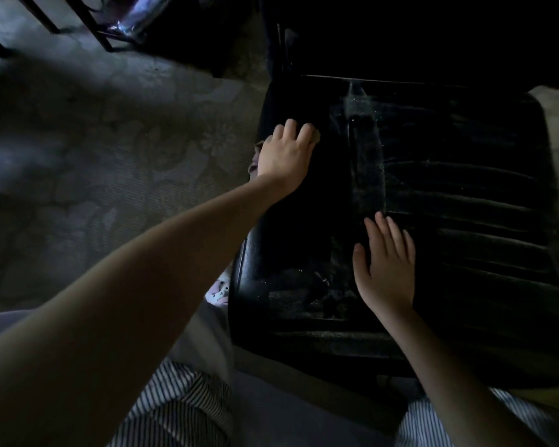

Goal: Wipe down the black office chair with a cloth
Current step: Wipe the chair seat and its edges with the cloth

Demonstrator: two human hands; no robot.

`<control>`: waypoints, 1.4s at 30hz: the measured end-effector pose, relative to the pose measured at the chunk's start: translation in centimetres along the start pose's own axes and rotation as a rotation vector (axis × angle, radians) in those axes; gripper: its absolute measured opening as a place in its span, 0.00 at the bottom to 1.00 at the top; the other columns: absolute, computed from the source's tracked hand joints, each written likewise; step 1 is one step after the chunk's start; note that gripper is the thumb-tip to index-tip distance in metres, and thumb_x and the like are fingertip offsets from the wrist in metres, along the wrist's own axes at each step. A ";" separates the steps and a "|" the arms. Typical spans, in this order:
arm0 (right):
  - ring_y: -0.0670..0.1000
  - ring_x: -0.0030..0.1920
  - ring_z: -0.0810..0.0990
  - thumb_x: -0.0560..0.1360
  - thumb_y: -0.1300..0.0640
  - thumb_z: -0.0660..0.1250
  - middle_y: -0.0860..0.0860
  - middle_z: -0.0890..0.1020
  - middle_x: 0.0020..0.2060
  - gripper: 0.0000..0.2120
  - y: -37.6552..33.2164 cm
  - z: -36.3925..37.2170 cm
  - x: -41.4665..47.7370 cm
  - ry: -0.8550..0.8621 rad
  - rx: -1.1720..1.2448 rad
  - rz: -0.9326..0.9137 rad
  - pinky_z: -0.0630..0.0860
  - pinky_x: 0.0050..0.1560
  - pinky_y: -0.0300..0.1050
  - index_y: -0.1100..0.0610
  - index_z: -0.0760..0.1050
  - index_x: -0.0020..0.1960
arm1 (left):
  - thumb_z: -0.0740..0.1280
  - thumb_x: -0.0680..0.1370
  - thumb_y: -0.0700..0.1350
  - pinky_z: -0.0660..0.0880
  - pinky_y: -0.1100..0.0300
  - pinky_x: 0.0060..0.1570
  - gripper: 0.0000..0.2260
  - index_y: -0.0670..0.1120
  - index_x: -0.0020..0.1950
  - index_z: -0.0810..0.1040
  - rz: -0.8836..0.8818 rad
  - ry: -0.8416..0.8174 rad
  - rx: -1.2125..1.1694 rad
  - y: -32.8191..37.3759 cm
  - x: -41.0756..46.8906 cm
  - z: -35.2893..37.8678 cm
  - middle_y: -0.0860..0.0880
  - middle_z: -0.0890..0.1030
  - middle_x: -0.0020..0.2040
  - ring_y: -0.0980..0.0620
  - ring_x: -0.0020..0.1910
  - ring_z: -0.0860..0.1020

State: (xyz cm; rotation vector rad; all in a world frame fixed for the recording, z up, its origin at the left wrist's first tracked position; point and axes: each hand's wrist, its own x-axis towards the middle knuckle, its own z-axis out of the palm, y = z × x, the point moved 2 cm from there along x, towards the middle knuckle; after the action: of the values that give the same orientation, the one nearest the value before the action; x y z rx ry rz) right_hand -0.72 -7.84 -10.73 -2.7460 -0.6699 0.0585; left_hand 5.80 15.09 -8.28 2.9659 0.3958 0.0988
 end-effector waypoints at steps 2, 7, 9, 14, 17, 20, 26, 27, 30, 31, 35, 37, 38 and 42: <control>0.53 0.73 0.60 0.79 0.47 0.46 0.55 0.66 0.72 0.27 -0.1 0.1 0.0 0.018 0.002 -0.012 0.45 0.72 0.46 0.60 0.67 0.71 | 0.53 0.82 0.49 0.69 0.48 0.52 0.17 0.44 0.67 0.67 0.052 0.012 -0.005 0.2 -0.4 0.1 0.41 0.70 0.61 0.41 0.57 0.70; 0.56 0.70 0.66 0.80 0.48 0.48 0.58 0.70 0.69 0.26 -0.3 0.0 -0.1 0.060 -0.005 -0.019 0.52 0.70 0.51 0.62 0.70 0.69 | 0.54 0.79 0.49 0.74 0.49 0.43 0.17 0.42 0.62 0.73 0.260 0.025 -0.048 1.9 -3.1 0.6 0.41 0.75 0.52 0.41 0.48 0.75; 0.57 0.70 0.67 0.80 0.49 0.48 0.58 0.71 0.68 0.26 -0.3 -0.1 -0.2 0.069 0.001 -0.016 0.53 0.69 0.51 0.62 0.70 0.68 | 0.55 0.78 0.49 0.76 0.51 0.37 0.17 0.42 0.58 0.76 0.343 0.036 -0.071 2.4 -4.3 0.8 0.41 0.77 0.47 0.42 0.41 0.77; 0.58 0.68 0.69 0.79 0.50 0.50 0.60 0.73 0.66 0.25 -0.3 -0.1 -0.2 0.108 0.013 -0.027 0.56 0.68 0.52 0.64 0.72 0.66 | 0.53 0.78 0.49 0.77 0.52 0.35 0.18 0.42 0.59 0.76 0.485 -0.021 -0.089 3.6 -7.7 0.5 0.42 0.78 0.47 0.43 0.40 0.77; 0.58 0.68 0.70 0.79 0.51 0.50 0.59 0.74 0.66 0.24 -0.1 0.0 -0.1 0.118 0.046 -0.029 0.57 0.67 0.51 0.64 0.73 0.65 | 0.55 0.77 0.48 0.77 0.54 0.35 0.16 0.43 0.59 0.75 0.575 -0.030 -0.108 4.4 -10.6 0.5 0.42 0.77 0.48 0.45 0.41 0.77; 0.58 0.68 0.68 0.79 0.51 0.51 0.60 0.74 0.66 0.24 0.1 0.0 -0.1 0.133 0.083 -0.045 0.56 0.67 0.50 0.64 0.72 0.66 | 0.57 0.77 0.47 0.77 0.53 0.36 0.12 0.45 0.58 0.72 0.679 -0.089 -0.135 4.7 -12.9 0.9 0.42 0.77 0.49 0.44 0.41 0.77; 0.55 0.68 0.66 0.79 0.51 0.51 0.59 0.74 0.65 0.23 0.0 -0.9 -0.6 0.172 0.171 -0.079 0.57 0.67 0.52 0.64 0.72 0.66 | 0.55 0.81 0.50 0.73 0.54 0.52 0.14 0.50 0.63 0.74 0.641 -0.429 -0.180 4.0 -12.2 -2.9 0.47 0.74 0.57 0.48 0.55 0.74; 0.55 0.68 0.66 0.79 0.51 0.51 0.58 0.74 0.66 0.24 0.0 -1.0 -0.9 0.165 0.169 -0.066 0.57 0.68 0.53 0.63 0.72 0.66 | 0.55 0.80 0.51 0.73 0.55 0.52 0.15 0.49 0.63 0.75 0.558 -0.392 -0.245 3.1 -11.8 -3.4 0.46 0.74 0.56 0.47 0.54 0.74; 0.55 0.70 0.64 0.80 0.44 0.49 0.57 0.71 0.68 0.28 -0.1 -1.1 -2.4 0.093 0.161 -0.062 0.54 0.69 0.53 0.62 0.70 0.68 | 0.53 0.78 0.52 0.75 0.51 0.48 0.19 0.46 0.60 0.76 0.260 -0.111 -0.323 -0.5 -10.2 -3.6 0.42 0.75 0.51 0.41 0.50 0.76; 0.54 0.70 0.62 0.80 0.40 0.47 0.58 0.70 0.69 0.31 -0.2 -1.2 -3.1 0.052 0.146 -0.095 0.53 0.70 0.52 0.62 0.69 0.69 | 0.53 0.79 0.52 0.75 0.50 0.49 0.18 0.47 0.61 0.75 0.153 -0.097 -0.263 -1.7 -9.8 -3.4 0.42 0.75 0.53 0.40 0.52 0.75; 0.55 0.72 0.58 0.70 0.25 0.47 0.59 0.64 0.72 0.47 -1.7 -1.0 -5.6 -0.135 -0.033 -0.237 0.51 0.70 0.55 0.60 0.61 0.73 | 0.56 0.80 0.50 0.74 0.46 0.49 0.15 0.48 0.64 0.72 0.033 -0.156 -0.134 -3.2 -9.2 -2.5 0.43 0.72 0.56 0.41 0.56 0.72; 0.55 0.73 0.57 0.63 0.22 0.50 0.59 0.64 0.72 0.53 -2.7 -0.7 -6.5 -0.212 -0.112 -0.235 0.51 0.70 0.57 0.60 0.57 0.74 | 0.53 0.78 0.54 0.76 0.47 0.45 0.19 0.48 0.62 0.74 0.017 -0.112 -0.191 -2.3 -10.1 -2.2 0.43 0.74 0.54 0.40 0.53 0.75; 0.55 0.73 0.57 0.61 0.22 0.53 0.59 0.64 0.72 0.55 -3.0 -0.5 -6.7 -0.240 -0.134 -0.225 0.51 0.70 0.57 0.61 0.55 0.75 | 0.53 0.77 0.56 0.77 0.47 0.44 0.20 0.48 0.60 0.76 -0.002 -0.093 -0.233 -1.9 -10.4 -2.1 0.43 0.75 0.53 0.40 0.51 0.76; 0.50 0.74 0.56 0.54 0.25 0.67 0.55 0.64 0.73 0.63 -3.3 -0.2 -6.7 -0.290 -0.112 -0.141 0.48 0.70 0.54 0.61 0.50 0.76 | 0.54 0.76 0.55 0.78 0.52 0.38 0.19 0.47 0.57 0.78 0.086 -0.081 -0.253 -0.2 -12.2 -2.0 0.43 0.78 0.47 0.40 0.45 0.79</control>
State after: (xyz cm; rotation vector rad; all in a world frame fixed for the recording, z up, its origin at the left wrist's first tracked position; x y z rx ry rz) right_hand -8.16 -8.13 -9.78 -2.8148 -0.9692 0.4044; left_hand -6.20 12.33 -6.89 2.7264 0.2270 0.0352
